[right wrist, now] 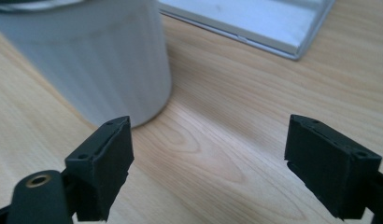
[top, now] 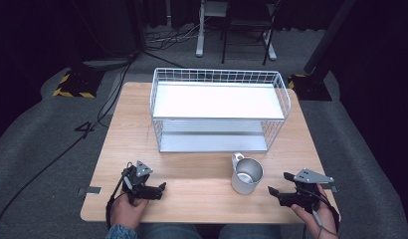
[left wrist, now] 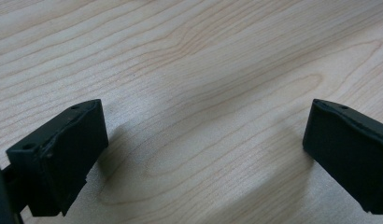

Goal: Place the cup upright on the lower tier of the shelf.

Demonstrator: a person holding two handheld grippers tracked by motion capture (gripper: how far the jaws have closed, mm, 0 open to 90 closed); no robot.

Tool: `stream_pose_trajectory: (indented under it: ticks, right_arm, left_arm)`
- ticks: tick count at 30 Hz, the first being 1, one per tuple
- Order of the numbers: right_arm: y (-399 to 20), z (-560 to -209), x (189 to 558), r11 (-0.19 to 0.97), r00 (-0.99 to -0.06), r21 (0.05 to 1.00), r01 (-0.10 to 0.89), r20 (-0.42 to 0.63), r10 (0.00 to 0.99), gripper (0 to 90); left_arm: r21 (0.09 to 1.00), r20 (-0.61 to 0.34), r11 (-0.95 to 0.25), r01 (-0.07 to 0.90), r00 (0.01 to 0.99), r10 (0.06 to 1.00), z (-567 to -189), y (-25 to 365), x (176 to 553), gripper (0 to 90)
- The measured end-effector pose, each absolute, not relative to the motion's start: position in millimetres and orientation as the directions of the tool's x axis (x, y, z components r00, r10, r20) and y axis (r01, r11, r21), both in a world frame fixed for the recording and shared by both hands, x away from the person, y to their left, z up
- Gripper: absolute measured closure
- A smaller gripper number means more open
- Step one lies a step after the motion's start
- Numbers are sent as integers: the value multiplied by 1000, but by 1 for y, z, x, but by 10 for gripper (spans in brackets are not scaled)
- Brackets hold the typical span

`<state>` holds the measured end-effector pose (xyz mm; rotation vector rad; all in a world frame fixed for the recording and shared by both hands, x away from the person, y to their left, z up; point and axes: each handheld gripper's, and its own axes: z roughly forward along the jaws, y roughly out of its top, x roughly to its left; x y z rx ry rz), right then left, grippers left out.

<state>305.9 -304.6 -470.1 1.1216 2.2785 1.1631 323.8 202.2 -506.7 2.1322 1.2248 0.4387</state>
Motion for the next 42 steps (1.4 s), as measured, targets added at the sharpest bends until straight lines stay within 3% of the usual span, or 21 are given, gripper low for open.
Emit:
stream_pose_trajectory:
  ticks: [9,21,34,42]
  right_arm:
    - [-296,-452,292,350,-682,828,439,54,730,158]
    - [-268,-460,294,354,-770,849,393,93,631,159]
    - [-249,-475,312,330,-765,875,354,68,641,156]
    - [-235,-489,326,341,-771,869,359,70,634,75]
  left_arm:
    - [667,-25,-366,649,511,859,-507,202,324,3]
    - [667,-26,-364,650,509,860,-507,202,324,4]
    - [668,-28,-362,650,508,861,-507,202,325,4]
    - [669,-26,-362,649,507,862,-507,202,325,5]
